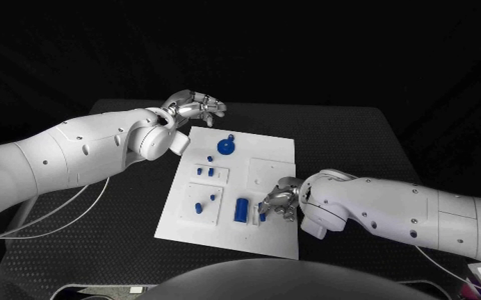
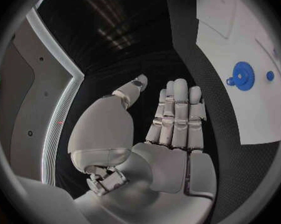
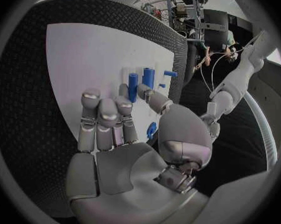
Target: Assemble the parts on the task board
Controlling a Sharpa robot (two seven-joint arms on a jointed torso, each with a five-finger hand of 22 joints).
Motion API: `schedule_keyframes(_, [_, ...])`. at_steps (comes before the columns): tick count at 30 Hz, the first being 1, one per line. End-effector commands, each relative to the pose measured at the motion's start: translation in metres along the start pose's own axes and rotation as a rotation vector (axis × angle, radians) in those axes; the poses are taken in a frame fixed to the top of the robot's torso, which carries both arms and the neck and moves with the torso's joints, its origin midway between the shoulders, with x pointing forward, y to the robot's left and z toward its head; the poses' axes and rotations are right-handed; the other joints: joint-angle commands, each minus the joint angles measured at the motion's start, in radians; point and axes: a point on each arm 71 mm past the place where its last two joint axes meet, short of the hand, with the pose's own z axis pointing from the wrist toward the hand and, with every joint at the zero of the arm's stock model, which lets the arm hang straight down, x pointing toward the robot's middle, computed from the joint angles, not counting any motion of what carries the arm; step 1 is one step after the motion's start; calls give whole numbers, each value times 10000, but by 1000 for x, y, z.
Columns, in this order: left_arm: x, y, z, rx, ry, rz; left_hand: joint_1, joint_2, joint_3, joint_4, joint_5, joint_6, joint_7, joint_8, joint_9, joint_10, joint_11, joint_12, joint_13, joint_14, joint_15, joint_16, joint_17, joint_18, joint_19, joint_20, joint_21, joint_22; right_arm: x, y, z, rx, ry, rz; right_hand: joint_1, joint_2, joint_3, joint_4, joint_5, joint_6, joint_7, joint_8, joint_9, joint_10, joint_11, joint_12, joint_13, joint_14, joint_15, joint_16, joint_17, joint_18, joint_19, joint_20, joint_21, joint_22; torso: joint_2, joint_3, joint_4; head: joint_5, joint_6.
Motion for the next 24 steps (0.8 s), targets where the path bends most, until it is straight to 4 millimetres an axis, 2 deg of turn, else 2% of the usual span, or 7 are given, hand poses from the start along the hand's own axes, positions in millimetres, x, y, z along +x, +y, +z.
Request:
schedule_keyframes(1, [2,-2,1,95,172,-5,-12,-20,-10,60,-43,-45,34,66,-14,-86,-16,45,13,-49,9,32,18,80,2,-169,-19,205,2,0,2,73,141,114,-108,-14,-48,1,-43,41,21,-64,-16,49,-10,-18,12,-28,-70,-60,3,141,39,-42,66,-17,6,4,3,12,-8])
schedule_keyframes(24, [3,-4,1,108,236,9,-5,-19,-15,73,-44,-43,33,73,-14,-86,-17,53,16,-46,8,34,21,79,2,-169,-16,205,10,2,10,83,358,-35,-227,-6,-119,-1,-22,41,19,-70,-31,53,-13,9,62,-35,-76,-66,9,141,30,-51,65,-28,6,0,8,111,-77])
